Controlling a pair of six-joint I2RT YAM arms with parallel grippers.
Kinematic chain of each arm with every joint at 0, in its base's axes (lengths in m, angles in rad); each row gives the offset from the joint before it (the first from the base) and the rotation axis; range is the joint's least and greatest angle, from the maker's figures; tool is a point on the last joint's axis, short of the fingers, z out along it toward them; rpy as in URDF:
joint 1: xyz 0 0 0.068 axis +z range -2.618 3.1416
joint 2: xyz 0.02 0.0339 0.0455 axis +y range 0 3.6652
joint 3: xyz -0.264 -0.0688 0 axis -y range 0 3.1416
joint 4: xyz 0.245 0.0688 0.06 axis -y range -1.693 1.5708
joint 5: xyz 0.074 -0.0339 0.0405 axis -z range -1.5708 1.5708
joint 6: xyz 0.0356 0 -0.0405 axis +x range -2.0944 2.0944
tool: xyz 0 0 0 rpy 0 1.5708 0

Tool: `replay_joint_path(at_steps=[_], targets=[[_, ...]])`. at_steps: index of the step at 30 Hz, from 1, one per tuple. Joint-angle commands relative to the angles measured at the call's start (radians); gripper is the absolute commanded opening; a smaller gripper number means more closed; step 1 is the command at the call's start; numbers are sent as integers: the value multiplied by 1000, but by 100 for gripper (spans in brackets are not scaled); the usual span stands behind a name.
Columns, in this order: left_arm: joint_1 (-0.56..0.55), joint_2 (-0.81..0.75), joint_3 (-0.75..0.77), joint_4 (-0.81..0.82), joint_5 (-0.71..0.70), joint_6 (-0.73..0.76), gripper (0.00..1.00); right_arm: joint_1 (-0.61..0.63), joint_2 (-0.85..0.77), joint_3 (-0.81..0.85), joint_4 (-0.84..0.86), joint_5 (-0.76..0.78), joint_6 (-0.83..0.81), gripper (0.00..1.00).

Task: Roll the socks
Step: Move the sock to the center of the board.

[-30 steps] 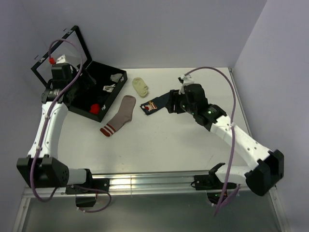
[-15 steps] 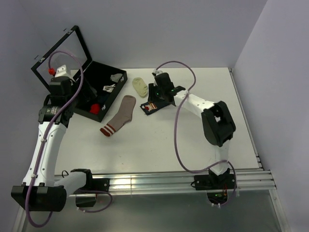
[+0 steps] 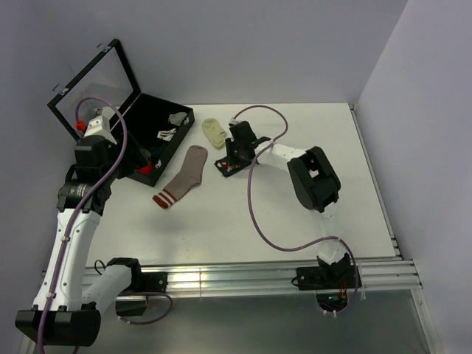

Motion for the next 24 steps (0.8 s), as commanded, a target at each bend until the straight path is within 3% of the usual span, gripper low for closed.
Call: replay_joint_path(at_steps=[1,9,13,19,24], targets=[[-2,-29,-25,64,43,-9,94,16,-72,-119,-59,28,33,33],[-27,-69,-154,154,56,-70,95,24,-343,-546,33,21,94,33],[-122,-65,-183,179,18,-107,96,48,-494,-713,95,6,100,36],[-277,-37,-190,188,-51,-213,95,96,-613,-798,146,16,34,38],[-358,-36,-220,200,-95,-309,95,146,-664,-769,140,42,-42,38]])
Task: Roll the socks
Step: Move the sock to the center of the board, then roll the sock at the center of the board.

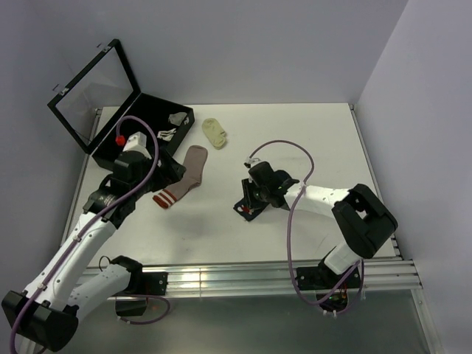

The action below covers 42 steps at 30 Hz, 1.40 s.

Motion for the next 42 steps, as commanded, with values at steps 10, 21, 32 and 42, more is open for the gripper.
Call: replay_joint_path(at_steps=[10,21,32,42], targets=[[-138,19,-50,42,-118,-144,95,78,-103,-9,11,51,-60,38],[-140,66,-36,24,-129,-71,95,84,44,12,31,57,-109,37],[-136,92,-31,-4,-146,-48,95,190,185,247,-29,85,-80,37],[-121,118,-43,-2,-118,-41,95,301,56,270,-72,235,-207,51]])
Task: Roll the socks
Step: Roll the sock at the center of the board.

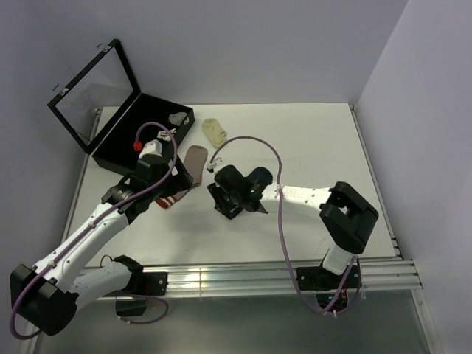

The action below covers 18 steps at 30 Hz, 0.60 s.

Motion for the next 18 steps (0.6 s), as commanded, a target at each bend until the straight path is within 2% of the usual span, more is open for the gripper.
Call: replay_joint_path(at_steps=[1,9,18], targets=[[11,14,1,7,9,14,95,56,-63,13,-21,104,-92,52],[22,24,-28,19,25,-3,95,150,-33,-48,-24,215,-169,54],[23,18,-48,24,25,-26,95,201,27,-59,-16,290,-233,54]])
